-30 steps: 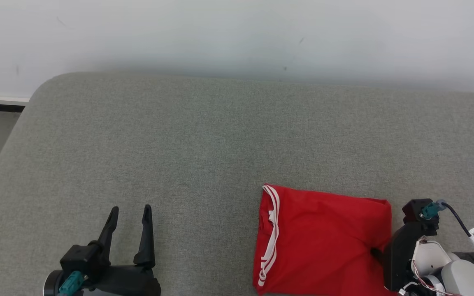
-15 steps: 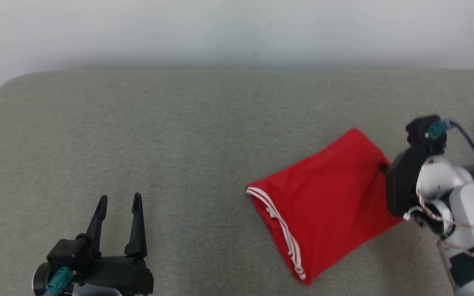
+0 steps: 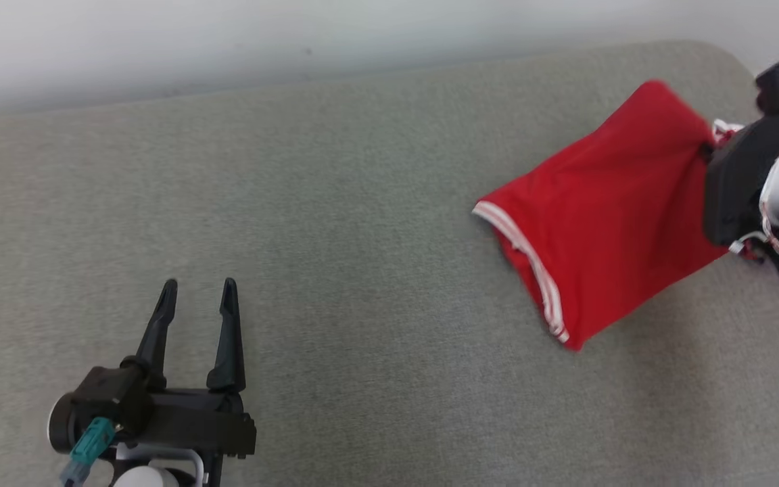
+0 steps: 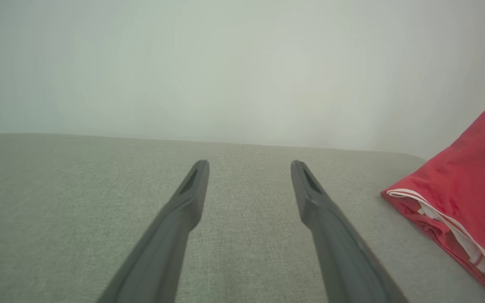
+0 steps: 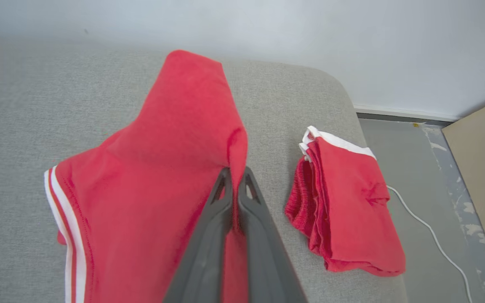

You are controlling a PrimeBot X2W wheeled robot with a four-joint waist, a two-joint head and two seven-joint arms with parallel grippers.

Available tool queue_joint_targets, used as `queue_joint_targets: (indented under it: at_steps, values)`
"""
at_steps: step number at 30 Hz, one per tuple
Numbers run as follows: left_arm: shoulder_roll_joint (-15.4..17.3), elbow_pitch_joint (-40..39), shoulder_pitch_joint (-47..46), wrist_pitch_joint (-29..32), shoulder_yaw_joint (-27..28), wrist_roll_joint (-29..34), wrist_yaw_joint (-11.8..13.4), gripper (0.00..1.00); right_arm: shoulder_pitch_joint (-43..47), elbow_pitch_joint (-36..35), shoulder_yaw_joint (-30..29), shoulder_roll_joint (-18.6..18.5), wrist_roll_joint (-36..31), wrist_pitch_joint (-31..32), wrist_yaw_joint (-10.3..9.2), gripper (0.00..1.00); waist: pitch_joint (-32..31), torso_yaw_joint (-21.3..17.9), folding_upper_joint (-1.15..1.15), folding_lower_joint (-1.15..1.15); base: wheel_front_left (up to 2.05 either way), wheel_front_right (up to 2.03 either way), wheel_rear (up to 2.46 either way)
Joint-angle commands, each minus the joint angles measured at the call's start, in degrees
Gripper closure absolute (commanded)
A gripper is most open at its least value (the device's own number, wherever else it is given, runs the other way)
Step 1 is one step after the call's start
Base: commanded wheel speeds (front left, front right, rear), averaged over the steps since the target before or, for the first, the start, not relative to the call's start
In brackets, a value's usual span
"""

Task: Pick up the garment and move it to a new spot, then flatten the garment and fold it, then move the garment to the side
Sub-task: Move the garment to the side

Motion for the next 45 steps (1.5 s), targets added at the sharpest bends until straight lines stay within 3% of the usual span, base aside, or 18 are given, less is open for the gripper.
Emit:
queue_joint_targets:
  at_steps: [1,9,19,24,29,30,31,32,38,45]
  values:
    - [0.1,-0.4,-1.0,0.0,0.1,1.1,-0.1,0.0,-1.6,0.0,0.3,-0.9,-0.8,-0.9,-0.01,1.0,3.3,-3.2,-0.01,0.0,0.0,0.0,0.0]
    - [0.1,-1.2,-2.6,0.0,1.1,2.8,-1.2,0.0,-5.9,1.9,-1.3,-4.7,-2.9,-2.8,-0.01,1.0,6.9,-4.5,-0.01,0.0,0.0,0.0,0.0]
    - [0.1,-2.1,-5.7,0.0,1.7,4.7,-3.2,0.0,-7.4,4.1,-14.2,-9.7,-9.4,-5.6,-0.01,1.0,12.0,-2.9,-0.01,0.0,0.0,0.0,0.0]
    - [0.1,-2.5,-6.9,0.0,1.7,5.6,-3.8,0.0,-6.6,4.7,-19.8,-10.1,-16.2,-8.3,-0.01,1.0,14.1,-1.8,-0.01,0.0,0.0,0.0,0.0]
    - [0.1,-2.7,-8.0,0.0,1.6,6.2,-4.2,0.0,-5.5,4.5,-26.6,-8.4,-24.1,-10.3,-0.01,1.0,15.7,-0.9,-0.01,0.0,0.0,0.0,0.0]
    - [0.1,-2.6,-8.1,0.0,1.5,6.3,-4.3,0.0,-5.1,4.5,-27.4,-8.1,-25.6,-10.3,-0.01,0.85,15.9,-0.8,-0.01,0.0,0.0,0.0,0.0]
    - [0.1,-2.6,-8.2,0.0,1.5,6.3,-4.3,0.0,-4.9,4.3,-28.3,-7.8,-26.8,-10.6,-0.01,0.21,16.0,-0.7,-0.01,0.0,0.0,0.0,0.0]
    - [0.1,-2.6,-8.3,0.0,1.5,6.3,-4.4,0.0,-4.8,3.8,-29.0,-7.5,-28.1,-11.1,-0.01,0.0,16.0,-0.7,-0.01,0.0,0.0,0.0,0.0]
    - [0.1,-2.0,-8.1,0.0,1.8,6.6,-4.4,0.0,-3.6,3.3,-30.6,-4.6,-32.0,-13.0,-0.01,0.0,14.7,-1.0,-0.01,0.0,0.0,0.0,0.0]
    - [0.1,-1.6,-6.4,0.0,2.1,6.0,-4.2,0.0,-1.2,4.5,-30.0,-1.4,-29.2,-15.2,-0.01,0.0,9.6,-0.5,-0.01,0.0,0.0,0.0,0.0]
